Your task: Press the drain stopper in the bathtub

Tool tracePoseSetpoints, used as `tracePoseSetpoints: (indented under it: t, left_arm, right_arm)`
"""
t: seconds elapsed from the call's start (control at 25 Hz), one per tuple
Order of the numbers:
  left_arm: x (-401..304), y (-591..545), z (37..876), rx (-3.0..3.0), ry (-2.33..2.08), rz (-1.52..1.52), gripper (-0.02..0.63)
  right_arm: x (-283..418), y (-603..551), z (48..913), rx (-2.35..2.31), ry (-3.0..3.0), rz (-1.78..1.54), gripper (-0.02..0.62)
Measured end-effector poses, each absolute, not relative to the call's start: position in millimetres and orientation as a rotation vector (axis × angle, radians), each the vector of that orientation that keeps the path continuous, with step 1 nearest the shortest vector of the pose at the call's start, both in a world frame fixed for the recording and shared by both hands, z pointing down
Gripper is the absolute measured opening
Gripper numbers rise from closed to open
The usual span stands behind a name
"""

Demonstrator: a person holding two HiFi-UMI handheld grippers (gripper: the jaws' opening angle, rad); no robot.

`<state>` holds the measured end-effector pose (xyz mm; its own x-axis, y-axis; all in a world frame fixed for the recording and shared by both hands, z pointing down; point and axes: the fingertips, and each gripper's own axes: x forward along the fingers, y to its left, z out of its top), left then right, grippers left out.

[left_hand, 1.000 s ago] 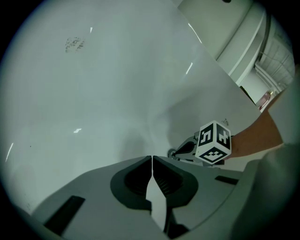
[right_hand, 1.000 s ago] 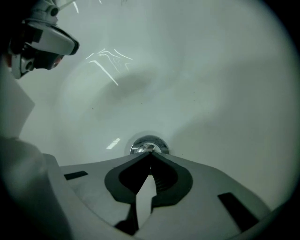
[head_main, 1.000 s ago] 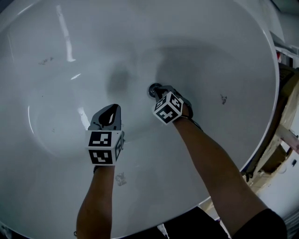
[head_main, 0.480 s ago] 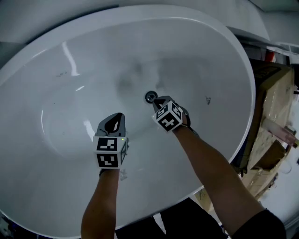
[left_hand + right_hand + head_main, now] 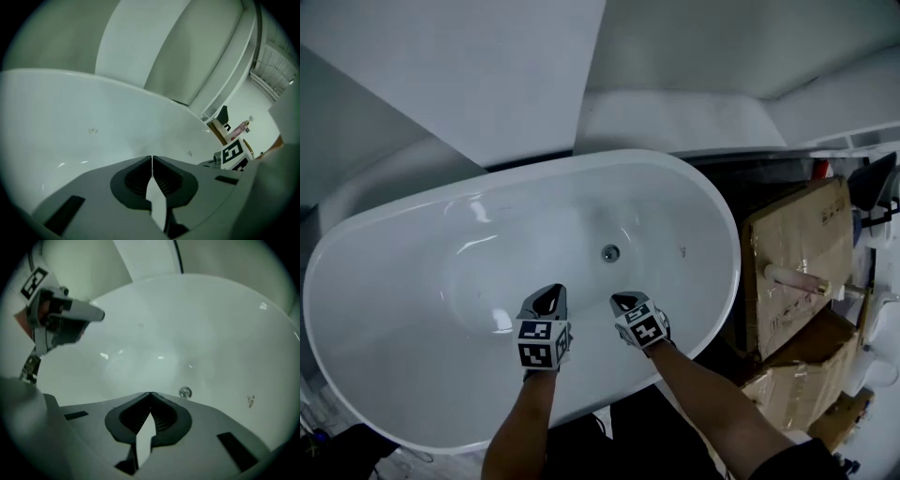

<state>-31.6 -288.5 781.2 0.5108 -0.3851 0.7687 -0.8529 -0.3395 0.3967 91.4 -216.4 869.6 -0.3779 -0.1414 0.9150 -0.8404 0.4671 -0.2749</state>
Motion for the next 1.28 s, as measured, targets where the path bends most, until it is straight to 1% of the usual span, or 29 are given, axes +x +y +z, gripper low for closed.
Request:
tracePoseSetpoints:
  t: [0.08,0.2,0.48,0.8,0.96,1.28]
  left_arm:
    - [-36.8,-277.0,737.3,1.946,-1.017,0.703,0.023]
    - [-50.2,-268.8,671.2,2.004,-1.043,0.685,0.023]
    - [-96.1,-237.3,549.9,2.110,-1.077,0.683,0.023]
    - [-138.3,-182.6,454.1,2.181,-1.118,0.622,0.023]
    - [-160.1,-162.7,413.9,2.224,-1.161,0.559,0.023]
    - [-236.3,-130.8,357.8,2.218,-1.343,0.455,0.023]
  right_arm:
    - [73.2,-219.4,807.3,0.913,-1.919,1.012,0.014]
    - [55.9,-220.4,723.8,0.956,-2.029,0.967,0.014]
    - [5.1,-179.7,592.0,0.905,-2.165,0.924,0.014]
    - [-35.6,-126.5,488.2,0.997,-2.287,0.985,0.014]
    - [-44.2,-127.5,443.1,1.064,-2.336,0.903,0.014]
    - [-92.5,-138.8,352.4,1.097,-2.520,0.678,0.014]
